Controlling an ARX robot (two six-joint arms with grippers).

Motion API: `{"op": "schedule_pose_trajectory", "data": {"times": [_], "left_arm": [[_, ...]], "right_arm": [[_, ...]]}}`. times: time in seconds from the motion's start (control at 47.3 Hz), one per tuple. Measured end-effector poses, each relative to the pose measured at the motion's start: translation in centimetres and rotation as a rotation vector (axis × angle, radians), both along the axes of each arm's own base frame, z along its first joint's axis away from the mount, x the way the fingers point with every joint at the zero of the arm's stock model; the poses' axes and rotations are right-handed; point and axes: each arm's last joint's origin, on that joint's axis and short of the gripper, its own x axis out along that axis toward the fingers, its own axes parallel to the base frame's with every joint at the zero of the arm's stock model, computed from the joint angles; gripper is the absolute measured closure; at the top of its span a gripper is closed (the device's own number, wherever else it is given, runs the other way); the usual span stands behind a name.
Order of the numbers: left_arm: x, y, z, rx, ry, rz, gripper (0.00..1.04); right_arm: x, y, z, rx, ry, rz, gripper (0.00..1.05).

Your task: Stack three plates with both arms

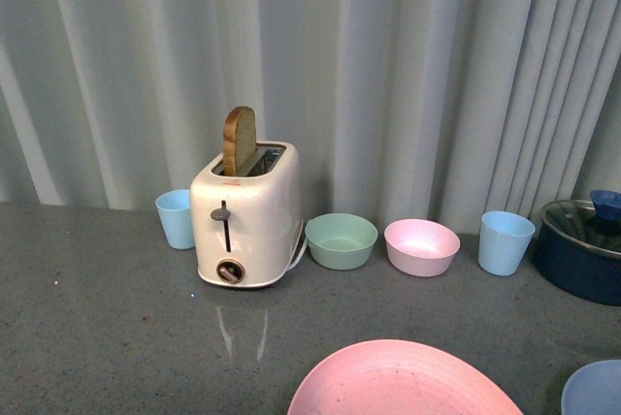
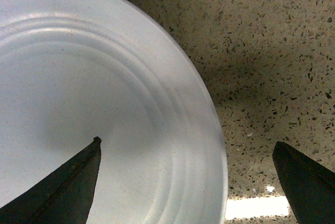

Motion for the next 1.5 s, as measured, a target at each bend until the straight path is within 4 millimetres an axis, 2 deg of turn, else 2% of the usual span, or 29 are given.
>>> {"op": "schedule_pose_trajectory", "data": {"times": [0.359,0.486,0.697,0.845,0.908,0.951,1.268,1.5], "left_arm": [[0.0,0.0,0.0,0.000,0.000,0.000,0.07],[0.0,0.0,0.0,0.000,0.000,0.000,0.07],[0.0,0.0,0.0,0.000,0.000,0.000,0.07],[0.0,0.0,0.0,0.000,0.000,0.000,0.07],[0.0,0.0,0.0,0.000,0.000,0.000,0.07],[0.0,0.0,0.0,0.000,0.000,0.000,0.07],[0.0,0.0,0.0,0.000,0.000,0.000,0.07],[0.0,0.0,0.0,0.000,0.000,0.000,0.07]], "right_arm": [[-1.7,-0.8,-2.7,0.021,0.048,-0.044,0.07],[-1.9,-1.1,-2.7,0.015,0.051,-0.054,0.28],[-2.3,-1.6,-2.7,0.021,0.051,-0.063,0.55],[-2.7,-2.2,-2.4,0.017,0.049,-0.074,0.87],[-2.9,-2.5,-2.1,0.027,0.033,-0.083,0.97],[-3.0,-2.7,-1.9,0.038,0.022,-0.085,0.99],[-3.4,-3.4,-0.4,0.034,-0.023,-0.096,1.01],[-3.6,-3.7,4.0,0.002,-0.147,-0.096,1.01]]}}
